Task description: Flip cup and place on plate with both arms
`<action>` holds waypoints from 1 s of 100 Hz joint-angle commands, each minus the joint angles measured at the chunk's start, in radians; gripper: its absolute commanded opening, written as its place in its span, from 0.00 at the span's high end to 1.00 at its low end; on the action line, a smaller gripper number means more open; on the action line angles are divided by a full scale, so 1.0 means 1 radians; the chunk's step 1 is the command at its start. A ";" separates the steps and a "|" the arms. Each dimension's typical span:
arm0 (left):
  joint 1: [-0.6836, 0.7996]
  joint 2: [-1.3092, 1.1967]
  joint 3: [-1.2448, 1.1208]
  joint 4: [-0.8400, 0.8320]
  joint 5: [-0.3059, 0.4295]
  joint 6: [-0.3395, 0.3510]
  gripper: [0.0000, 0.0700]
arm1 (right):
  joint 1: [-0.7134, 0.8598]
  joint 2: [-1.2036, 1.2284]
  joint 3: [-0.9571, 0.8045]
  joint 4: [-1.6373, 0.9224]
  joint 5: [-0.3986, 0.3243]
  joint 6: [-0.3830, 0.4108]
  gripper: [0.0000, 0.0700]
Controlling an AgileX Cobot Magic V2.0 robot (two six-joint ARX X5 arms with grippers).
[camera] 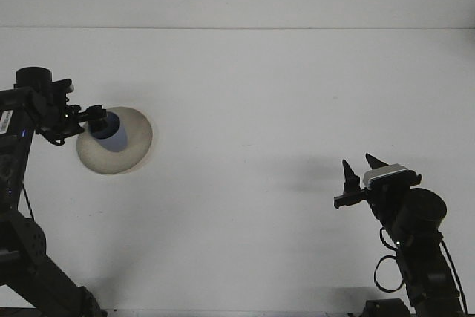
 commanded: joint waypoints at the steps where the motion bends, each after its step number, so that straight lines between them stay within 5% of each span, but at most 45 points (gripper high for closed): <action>1: 0.004 -0.031 0.053 -0.010 0.007 0.012 0.33 | 0.002 0.006 0.005 0.011 0.000 0.014 0.49; 28: 0.003 -0.270 0.110 -0.014 0.008 -0.011 0.37 | -0.006 0.006 0.005 0.021 0.059 0.030 0.49; 45: -0.013 -0.424 0.106 -0.030 0.008 -0.018 0.66 | -0.044 0.002 0.005 0.039 0.060 0.059 0.50; 56: -0.055 -0.516 0.051 0.012 0.008 0.006 0.82 | -0.076 -0.006 0.003 0.054 0.059 0.083 0.62; 64: -0.091 -0.597 -0.063 0.099 0.008 0.035 1.00 | -0.100 -0.017 0.002 0.072 0.059 0.106 0.82; 69: -0.111 -0.650 -0.161 0.179 0.007 0.047 0.98 | -0.111 -0.024 -0.001 0.082 0.059 0.111 1.00; 100: -0.148 -1.045 -0.907 0.858 0.003 0.025 0.98 | -0.143 -0.149 -0.060 0.170 0.050 0.149 1.00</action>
